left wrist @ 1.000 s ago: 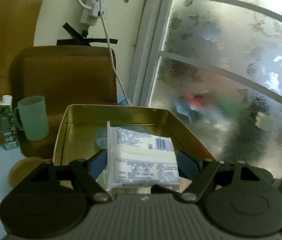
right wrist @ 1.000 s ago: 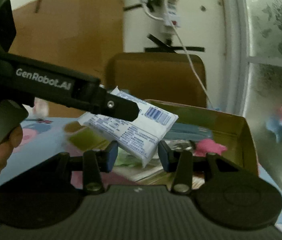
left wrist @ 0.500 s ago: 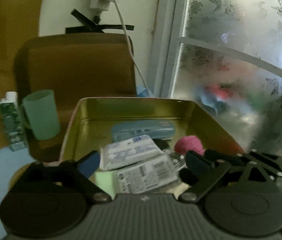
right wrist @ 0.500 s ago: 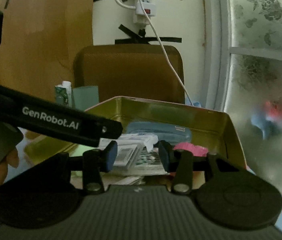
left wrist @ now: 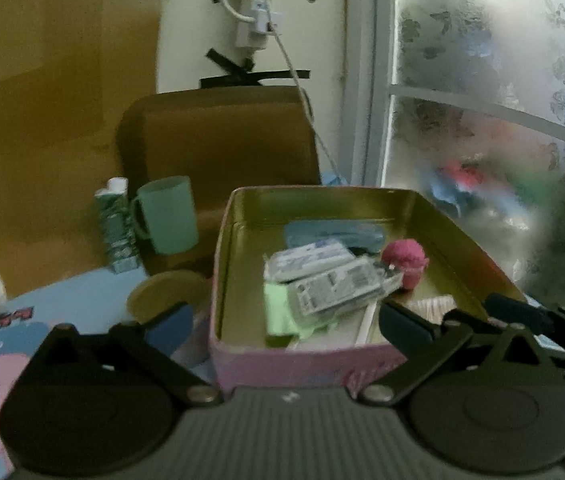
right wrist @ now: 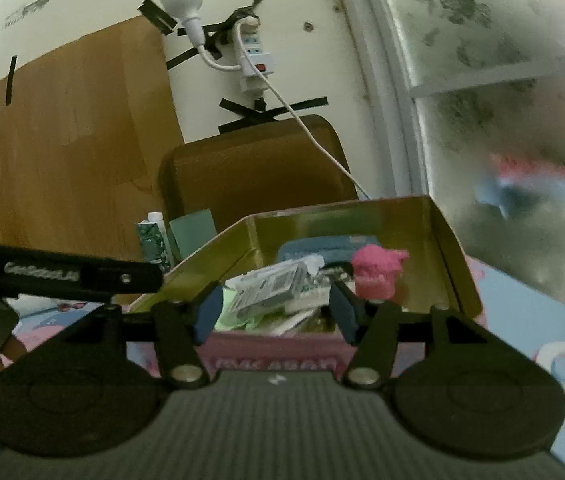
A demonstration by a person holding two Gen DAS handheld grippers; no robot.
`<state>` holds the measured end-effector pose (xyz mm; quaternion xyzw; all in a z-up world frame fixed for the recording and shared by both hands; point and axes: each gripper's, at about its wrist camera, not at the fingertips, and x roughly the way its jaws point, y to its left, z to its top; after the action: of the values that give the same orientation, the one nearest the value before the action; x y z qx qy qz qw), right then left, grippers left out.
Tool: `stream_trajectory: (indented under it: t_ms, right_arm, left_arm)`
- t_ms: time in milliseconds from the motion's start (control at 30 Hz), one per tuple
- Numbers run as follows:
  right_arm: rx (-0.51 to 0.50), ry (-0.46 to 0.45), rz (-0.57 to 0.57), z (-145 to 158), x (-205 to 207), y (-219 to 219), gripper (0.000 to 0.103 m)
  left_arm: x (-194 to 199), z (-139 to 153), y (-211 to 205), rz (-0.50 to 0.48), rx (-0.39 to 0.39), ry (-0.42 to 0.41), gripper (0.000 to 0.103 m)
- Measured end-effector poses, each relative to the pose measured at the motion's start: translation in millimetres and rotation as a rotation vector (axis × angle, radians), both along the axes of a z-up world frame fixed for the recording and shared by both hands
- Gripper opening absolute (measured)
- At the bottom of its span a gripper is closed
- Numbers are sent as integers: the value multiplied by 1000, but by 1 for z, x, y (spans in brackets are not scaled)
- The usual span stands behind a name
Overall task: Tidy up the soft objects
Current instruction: 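Carry the white pack into the pink tin box and release it, then withdraw the open right gripper from the tin box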
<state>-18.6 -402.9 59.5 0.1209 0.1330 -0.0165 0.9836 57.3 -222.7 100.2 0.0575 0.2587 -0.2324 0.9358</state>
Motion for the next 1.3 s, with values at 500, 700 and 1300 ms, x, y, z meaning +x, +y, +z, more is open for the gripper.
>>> stream_trajectory:
  t_ms: [500,700,1300]
  right_arm:
    - [103,72,23,-1,-19,17,67]
    - [111,58,35,7,-27,28,82]
    - [123,87,58,7,-30,49,88]
  left_arm:
    - [-37,-22,41,109,52,27,103]
    - [-46,-29,55,142,69,35,103]
    - [-61,-44,81,161,26,69,103]
